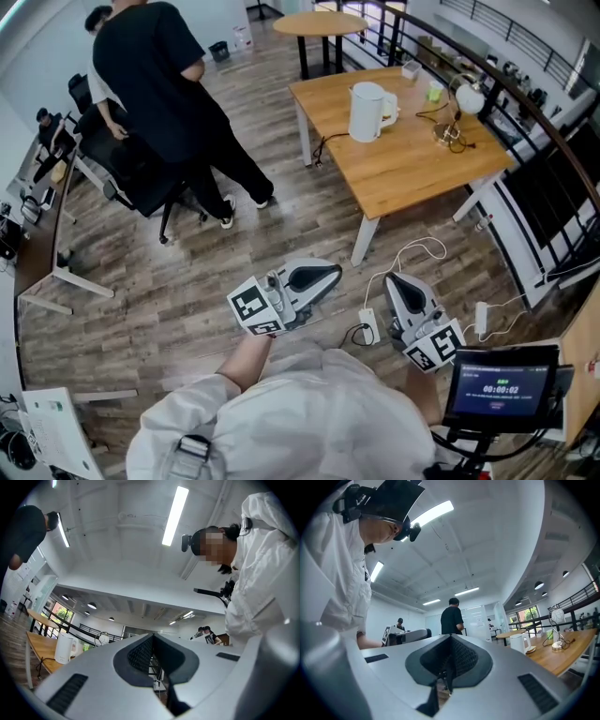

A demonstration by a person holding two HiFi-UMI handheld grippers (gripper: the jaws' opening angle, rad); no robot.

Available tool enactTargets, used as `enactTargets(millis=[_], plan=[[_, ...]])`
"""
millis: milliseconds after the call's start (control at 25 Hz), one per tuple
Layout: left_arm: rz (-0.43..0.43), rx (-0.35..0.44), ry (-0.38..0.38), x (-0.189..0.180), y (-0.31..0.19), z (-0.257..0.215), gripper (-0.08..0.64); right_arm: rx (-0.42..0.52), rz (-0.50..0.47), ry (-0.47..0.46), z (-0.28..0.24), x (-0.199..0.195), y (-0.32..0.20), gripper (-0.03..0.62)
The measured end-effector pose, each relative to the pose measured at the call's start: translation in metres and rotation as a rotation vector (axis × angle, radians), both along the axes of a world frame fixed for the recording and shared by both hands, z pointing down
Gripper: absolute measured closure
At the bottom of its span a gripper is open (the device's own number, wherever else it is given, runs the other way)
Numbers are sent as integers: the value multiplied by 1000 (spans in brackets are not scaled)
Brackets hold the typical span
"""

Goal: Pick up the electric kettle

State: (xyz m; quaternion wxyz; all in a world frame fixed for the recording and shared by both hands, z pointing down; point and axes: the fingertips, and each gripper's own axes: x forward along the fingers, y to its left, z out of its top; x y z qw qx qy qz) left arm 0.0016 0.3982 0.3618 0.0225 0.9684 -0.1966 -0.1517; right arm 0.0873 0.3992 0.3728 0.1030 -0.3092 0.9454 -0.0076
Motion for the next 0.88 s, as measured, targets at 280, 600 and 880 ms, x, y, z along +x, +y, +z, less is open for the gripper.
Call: enactTargets(millis=[280, 600, 880], plan=[[19, 8, -8, 3, 1, 7, 552, 1, 10, -19, 8, 2, 2, 583], [39, 10, 1, 16, -66, 7, 552, -9, 44, -25, 9, 21, -61, 583], [106, 3, -4, 12, -162, 15, 552, -19, 107, -34, 18, 18, -156, 583]])
